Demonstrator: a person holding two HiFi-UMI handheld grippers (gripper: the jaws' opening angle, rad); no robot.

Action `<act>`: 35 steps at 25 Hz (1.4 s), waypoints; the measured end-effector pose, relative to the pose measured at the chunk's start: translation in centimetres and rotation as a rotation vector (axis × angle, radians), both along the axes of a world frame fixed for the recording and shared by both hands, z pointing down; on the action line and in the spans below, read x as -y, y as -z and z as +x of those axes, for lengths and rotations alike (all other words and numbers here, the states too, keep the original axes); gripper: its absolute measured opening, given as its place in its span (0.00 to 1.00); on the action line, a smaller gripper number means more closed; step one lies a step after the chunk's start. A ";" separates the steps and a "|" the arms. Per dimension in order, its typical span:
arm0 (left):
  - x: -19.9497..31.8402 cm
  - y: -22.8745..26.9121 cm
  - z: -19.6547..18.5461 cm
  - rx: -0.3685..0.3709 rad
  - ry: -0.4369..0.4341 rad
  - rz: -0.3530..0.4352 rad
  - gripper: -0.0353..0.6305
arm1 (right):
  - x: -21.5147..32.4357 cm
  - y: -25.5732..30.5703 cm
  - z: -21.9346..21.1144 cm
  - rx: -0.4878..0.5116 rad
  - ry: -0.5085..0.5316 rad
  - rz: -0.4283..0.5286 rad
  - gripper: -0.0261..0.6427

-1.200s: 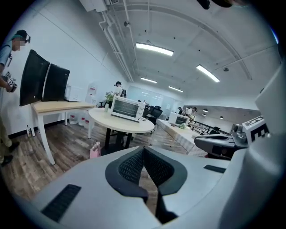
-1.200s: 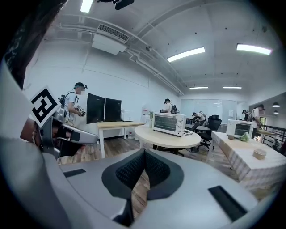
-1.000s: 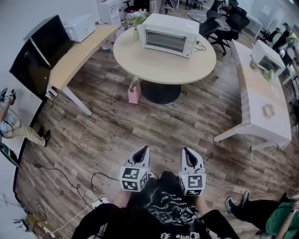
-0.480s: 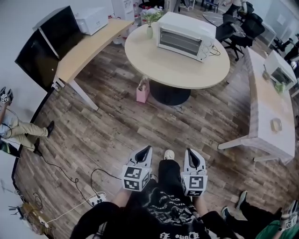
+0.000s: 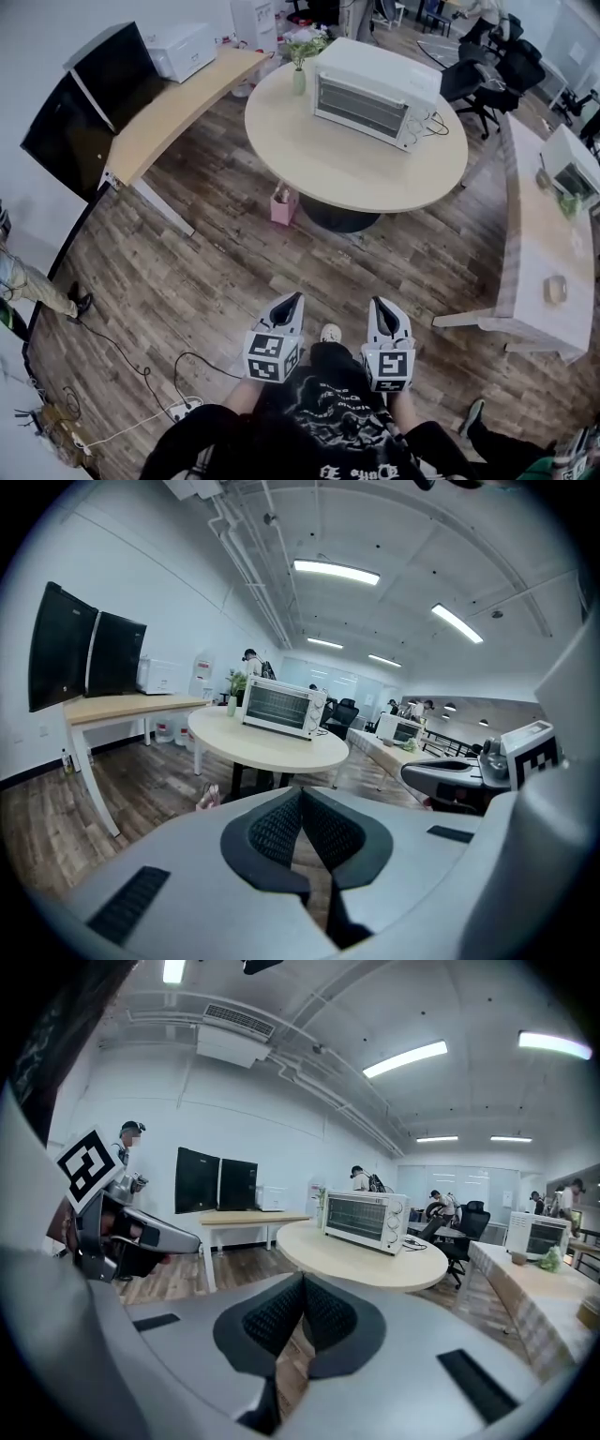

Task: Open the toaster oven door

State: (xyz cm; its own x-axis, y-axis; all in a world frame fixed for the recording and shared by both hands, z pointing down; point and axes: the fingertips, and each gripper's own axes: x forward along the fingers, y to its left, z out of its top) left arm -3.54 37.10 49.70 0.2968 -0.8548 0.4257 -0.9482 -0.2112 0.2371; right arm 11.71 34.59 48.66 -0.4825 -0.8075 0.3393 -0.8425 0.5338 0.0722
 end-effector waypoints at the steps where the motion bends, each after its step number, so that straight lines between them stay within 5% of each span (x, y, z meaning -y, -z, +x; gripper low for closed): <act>1: 1.3 0.1 0.6 0.001 0.001 0.002 0.08 | 1.3 0.2 0.4 0.003 0.005 0.001 0.05; 13: 12.1 -0.9 6.7 0.005 0.049 0.003 0.08 | 13.5 0.0 5.5 0.003 0.072 0.010 0.05; 25: 21.0 -2.1 5.5 -0.016 0.053 -0.018 0.08 | 21.6 -1.4 5.4 0.045 0.035 -0.061 0.06; 28: 24.6 -2.5 4.4 -0.021 0.046 -0.019 0.08 | 24.8 -1.9 4.7 0.067 0.025 -0.098 0.22; 35: 34.6 -3.0 1.5 -0.010 0.003 -0.022 0.08 | 34.5 -1.9 3.1 0.151 -0.031 -0.143 0.35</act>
State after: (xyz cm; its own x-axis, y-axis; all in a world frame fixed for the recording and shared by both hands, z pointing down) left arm -2.05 2.51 52.69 0.2987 -0.8460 0.4417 -0.9465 -0.2032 0.2509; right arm 14.77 0.13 50.61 -0.5121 -0.7717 0.3772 -0.8544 0.5028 -0.1313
